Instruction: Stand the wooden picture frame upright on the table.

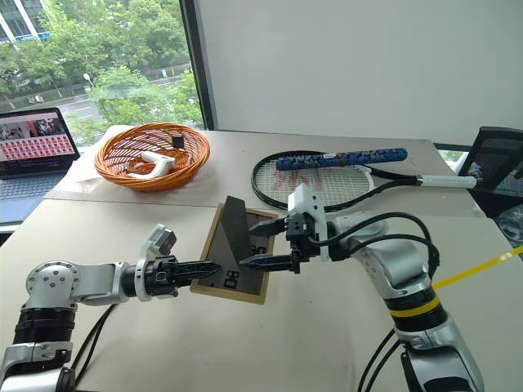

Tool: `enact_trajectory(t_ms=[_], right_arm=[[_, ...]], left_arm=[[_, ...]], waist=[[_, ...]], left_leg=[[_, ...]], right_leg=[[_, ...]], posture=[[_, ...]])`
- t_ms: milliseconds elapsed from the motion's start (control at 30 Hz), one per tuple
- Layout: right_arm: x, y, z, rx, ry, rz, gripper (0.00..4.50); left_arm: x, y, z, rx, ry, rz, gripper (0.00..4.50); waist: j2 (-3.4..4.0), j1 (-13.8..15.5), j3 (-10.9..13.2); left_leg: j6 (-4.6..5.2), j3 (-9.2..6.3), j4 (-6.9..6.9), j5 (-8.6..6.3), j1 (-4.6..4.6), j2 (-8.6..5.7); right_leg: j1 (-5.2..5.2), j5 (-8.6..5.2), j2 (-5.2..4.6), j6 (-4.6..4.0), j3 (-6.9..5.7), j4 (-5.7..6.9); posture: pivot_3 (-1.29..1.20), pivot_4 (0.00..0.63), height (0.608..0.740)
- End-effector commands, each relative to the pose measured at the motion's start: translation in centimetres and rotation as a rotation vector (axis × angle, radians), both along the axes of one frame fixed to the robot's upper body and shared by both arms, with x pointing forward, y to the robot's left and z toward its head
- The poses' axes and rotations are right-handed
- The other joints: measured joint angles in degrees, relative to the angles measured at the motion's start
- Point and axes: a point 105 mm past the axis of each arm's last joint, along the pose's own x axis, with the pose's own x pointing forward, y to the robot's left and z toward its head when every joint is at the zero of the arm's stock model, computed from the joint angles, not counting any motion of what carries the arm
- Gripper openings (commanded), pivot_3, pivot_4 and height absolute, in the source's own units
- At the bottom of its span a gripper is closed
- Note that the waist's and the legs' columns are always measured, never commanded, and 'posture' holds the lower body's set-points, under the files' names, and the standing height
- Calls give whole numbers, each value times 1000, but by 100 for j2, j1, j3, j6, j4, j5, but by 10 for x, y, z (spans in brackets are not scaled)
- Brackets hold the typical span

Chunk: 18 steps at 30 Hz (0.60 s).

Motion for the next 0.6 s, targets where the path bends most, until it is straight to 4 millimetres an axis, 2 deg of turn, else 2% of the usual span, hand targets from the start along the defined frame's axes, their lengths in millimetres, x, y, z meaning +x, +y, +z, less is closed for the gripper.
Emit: enact_trajectory(t_ms=[33,133,200,300,367,433,600], right_arm=[[21,-27,8,-17,-149,-145,3773],[25,-43,11,-32,-235,-207,3773],[27,-53,3,-119,-372,-230,3773],[30,-65,-15,-295,-669,-214,3773],[28,-63,-18,-333,-844,-176,3773],[24,-52,-20,-355,-1032,-113,3773],[22,-27,-18,-295,-1243,-64,3773]], left_arm=[[-8,1,19,-41,-100,-37,1165],[-4,8,17,-52,-74,-12,1165],[-3,11,16,-70,-54,-11,1165],[-2,11,16,-83,-34,-27,1165],[0,11,17,-90,-28,-33,1165],[3,10,18,-93,-21,-36,1165],[5,5,18,-93,-11,-59,1165]], waist=[[0,-1,0],[0,20,0],[0,21,0],[0,21,0],[0,12,0],[3,-17,2],[3,-43,2]], left_leg=[[0,0,0,0,0,0],[0,0,-5,0,0,0],[0,1,-6,0,0,0],[0,1,-2,0,0,0],[0,1,0,0,0,0],[-1,1,-1,1,0,0],[-5,1,-2,5,2,0]], right_leg=[[0,0,0,0,0,0],[0,-1,0,-1,0,0],[0,-1,0,-1,0,0],[1,-1,-1,0,-1,-2],[0,-1,0,0,-1,-1],[-2,-1,0,0,0,1],[-2,0,0,-2,1,10]], posture=[[0,150,725],[0,150,725],[0,150,725],[0,150,725],[0,150,725],[0,150,725],[0,150,725]])
